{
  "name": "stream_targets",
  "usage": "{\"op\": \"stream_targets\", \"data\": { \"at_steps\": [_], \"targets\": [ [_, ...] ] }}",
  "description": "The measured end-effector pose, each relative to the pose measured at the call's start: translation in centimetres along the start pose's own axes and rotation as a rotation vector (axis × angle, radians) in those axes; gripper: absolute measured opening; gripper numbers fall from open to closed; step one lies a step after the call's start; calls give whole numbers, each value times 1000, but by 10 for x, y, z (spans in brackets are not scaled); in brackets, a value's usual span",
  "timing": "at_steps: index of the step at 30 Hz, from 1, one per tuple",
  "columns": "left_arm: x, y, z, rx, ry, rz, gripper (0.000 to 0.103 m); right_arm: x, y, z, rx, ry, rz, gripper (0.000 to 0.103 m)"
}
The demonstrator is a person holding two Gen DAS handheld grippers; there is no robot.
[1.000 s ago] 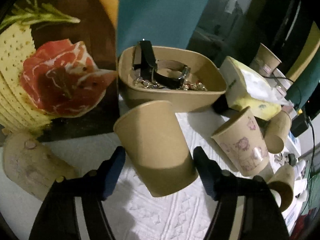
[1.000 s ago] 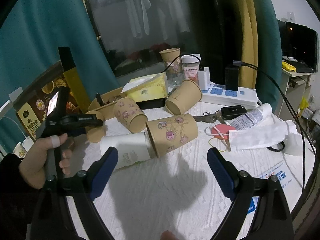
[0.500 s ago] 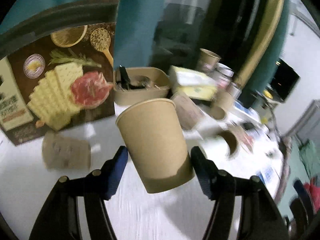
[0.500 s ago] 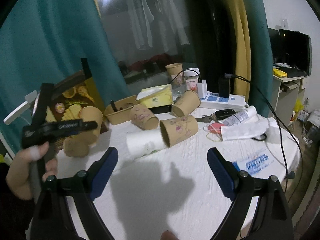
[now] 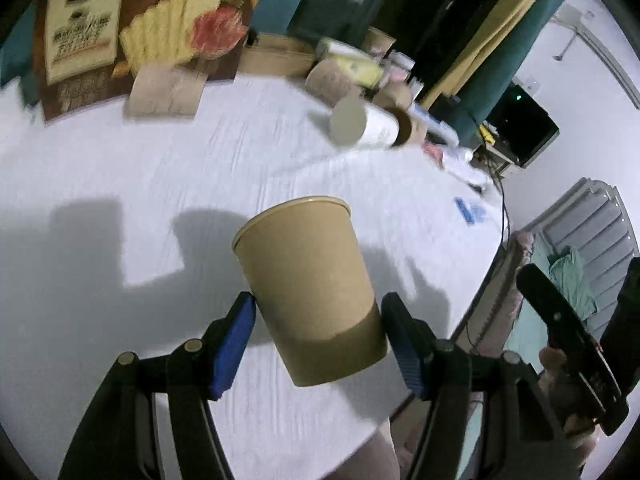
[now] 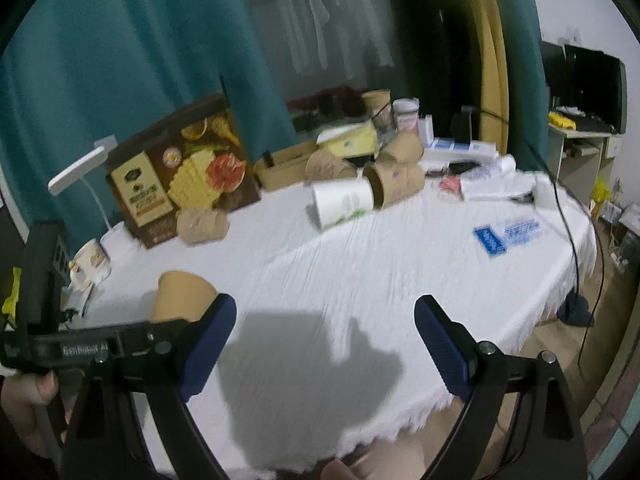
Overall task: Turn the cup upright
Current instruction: 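Carry the cup toward the right gripper while the right gripper approaches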
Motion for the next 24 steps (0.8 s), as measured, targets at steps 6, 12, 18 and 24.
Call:
{"op": "stream_targets", "data": {
  "at_steps": [6,12,18,24],
  "targets": [
    [-13,31,17,-68,25,-104,65,-2,33,17,-88,0,-1,89],
    [-17,33,22,-96,9,-124,66,-2,33,28,-112,5,-4,89],
    [-17,32,19,-64,31,-119,85,-1,29,36,-134,24,-17,89],
    [-36,40,-20,24,46,-176,85,-11,24,48,-188,7,-73,89]
  ]
}}
Point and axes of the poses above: each gripper's, at about its wrist camera, not at the fingertips, and z roughly the way its jaws point, x to its right, y to its underside, the point moved 4 cm from there along z, roughly the way its jaws point, and after that the axes turned 7 degrees about z, right-handed, at the moved point
